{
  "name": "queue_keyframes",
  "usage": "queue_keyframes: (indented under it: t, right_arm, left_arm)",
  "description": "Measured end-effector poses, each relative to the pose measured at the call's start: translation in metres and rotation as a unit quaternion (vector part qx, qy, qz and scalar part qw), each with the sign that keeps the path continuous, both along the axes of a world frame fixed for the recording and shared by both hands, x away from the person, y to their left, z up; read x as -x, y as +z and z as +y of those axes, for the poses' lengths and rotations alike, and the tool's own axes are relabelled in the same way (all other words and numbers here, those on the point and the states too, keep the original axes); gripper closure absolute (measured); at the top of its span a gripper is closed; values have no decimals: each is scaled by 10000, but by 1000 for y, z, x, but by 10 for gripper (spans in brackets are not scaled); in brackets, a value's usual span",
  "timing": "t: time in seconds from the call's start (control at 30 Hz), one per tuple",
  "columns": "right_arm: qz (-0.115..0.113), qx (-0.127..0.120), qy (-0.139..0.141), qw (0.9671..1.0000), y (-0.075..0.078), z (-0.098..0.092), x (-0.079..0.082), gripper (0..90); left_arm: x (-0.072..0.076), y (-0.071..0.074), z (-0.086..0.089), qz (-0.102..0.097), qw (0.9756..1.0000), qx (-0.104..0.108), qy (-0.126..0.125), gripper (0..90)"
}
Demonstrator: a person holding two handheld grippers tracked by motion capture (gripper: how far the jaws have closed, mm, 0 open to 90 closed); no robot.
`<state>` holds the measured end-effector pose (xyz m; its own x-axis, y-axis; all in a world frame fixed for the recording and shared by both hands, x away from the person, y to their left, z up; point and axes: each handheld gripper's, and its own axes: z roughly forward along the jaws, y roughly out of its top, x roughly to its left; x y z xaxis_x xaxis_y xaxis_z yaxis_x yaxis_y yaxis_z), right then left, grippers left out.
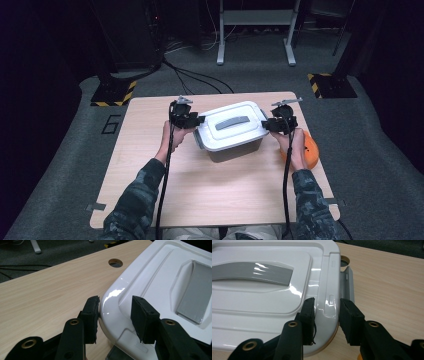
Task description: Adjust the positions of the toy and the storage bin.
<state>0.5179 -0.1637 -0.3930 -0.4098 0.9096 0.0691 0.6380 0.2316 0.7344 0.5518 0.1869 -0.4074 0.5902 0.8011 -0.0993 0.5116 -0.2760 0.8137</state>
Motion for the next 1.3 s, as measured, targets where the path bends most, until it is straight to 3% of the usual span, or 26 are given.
queue_keyframes:
  t: [0.6,1.3]
  right_arm:
    - [-107,38,111,9999,-2,12,13,650]
    - [-290,48,304,9991,-5,19,38,648]
  left_arm:
    - [17,-2,12,-179,9998,-67,-32,581]
    - [44,-1,22,-236,9995,-191,-90,581]
